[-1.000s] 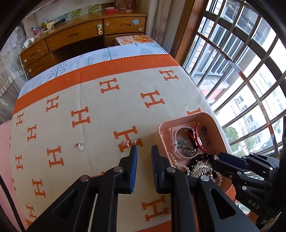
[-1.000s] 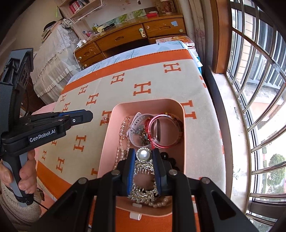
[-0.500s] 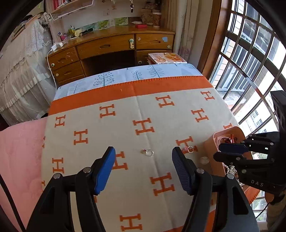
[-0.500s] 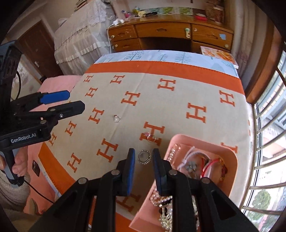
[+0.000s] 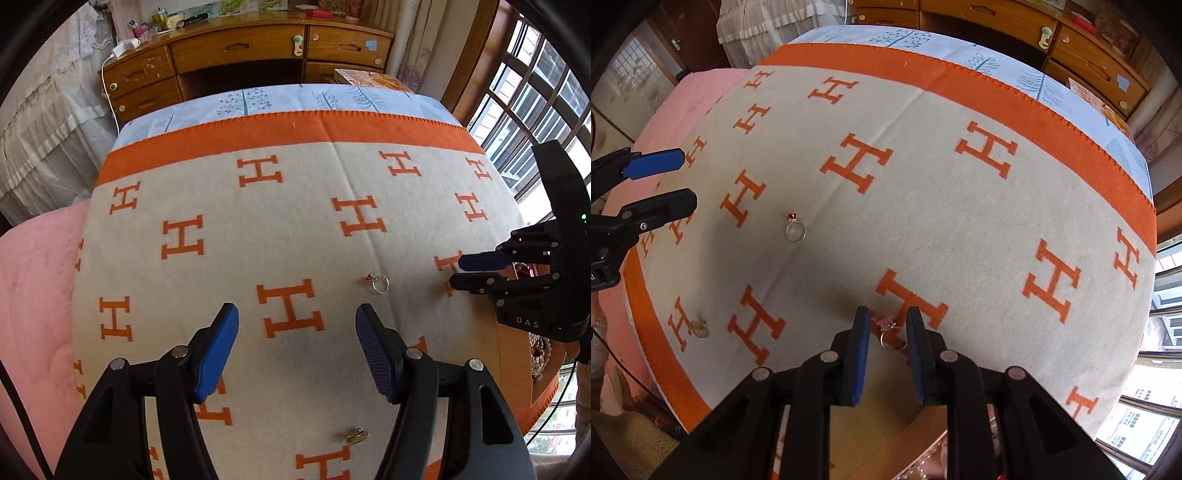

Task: Organize jewelry
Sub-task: 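Lower the right tool onto the round crystal ring and close it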

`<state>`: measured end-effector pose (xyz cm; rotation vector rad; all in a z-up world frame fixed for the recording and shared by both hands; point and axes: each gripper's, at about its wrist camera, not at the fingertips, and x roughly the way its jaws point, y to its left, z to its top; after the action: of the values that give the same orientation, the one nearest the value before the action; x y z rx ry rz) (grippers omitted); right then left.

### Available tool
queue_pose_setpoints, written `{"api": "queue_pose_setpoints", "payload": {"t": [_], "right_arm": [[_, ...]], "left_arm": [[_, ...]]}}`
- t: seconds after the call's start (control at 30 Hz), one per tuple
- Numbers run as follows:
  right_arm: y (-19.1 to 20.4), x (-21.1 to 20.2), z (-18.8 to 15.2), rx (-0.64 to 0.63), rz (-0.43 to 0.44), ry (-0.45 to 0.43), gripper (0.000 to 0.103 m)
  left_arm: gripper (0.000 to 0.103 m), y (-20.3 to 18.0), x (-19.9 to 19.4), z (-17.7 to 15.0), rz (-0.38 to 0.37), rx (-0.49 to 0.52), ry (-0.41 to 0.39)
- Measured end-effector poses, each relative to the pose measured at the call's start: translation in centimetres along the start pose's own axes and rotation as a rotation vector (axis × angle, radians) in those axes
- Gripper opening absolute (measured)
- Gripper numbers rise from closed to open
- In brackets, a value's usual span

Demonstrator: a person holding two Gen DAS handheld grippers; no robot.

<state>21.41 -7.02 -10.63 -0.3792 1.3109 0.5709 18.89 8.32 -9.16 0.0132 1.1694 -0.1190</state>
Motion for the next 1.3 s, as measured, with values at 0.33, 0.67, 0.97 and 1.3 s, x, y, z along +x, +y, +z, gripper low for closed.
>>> {"api": "queue_pose_setpoints", "payload": {"t": [0.33, 0.67, 0.97, 1.3], "right_arm": [[6.4, -1.8, -2.1, -0.080, 0.177, -0.069, 0.020], [14.6, -1.7, -3.1, -0.189, 0.198, -0.188, 0.020], [18.4, -0.1, -2.6, -0.208, 0.151, -0.229, 0.020], [19.7, 1.1, -2.6, -0.149, 0.037, -0.265, 0.020]], "left_arm": [[0.065, 2.0, 0.3, -4.7, -0.014, -0.017, 0.021], [0.067, 8.8, -2.3, -10.9, -0.004, -0.202, -0.025], [0.070, 10.7, -2.5, -13.9, -0.061, -0.235, -0.049], [0.070, 11.7, -2.5, -15.1, -0.142, -0.250, -0.088]]}}
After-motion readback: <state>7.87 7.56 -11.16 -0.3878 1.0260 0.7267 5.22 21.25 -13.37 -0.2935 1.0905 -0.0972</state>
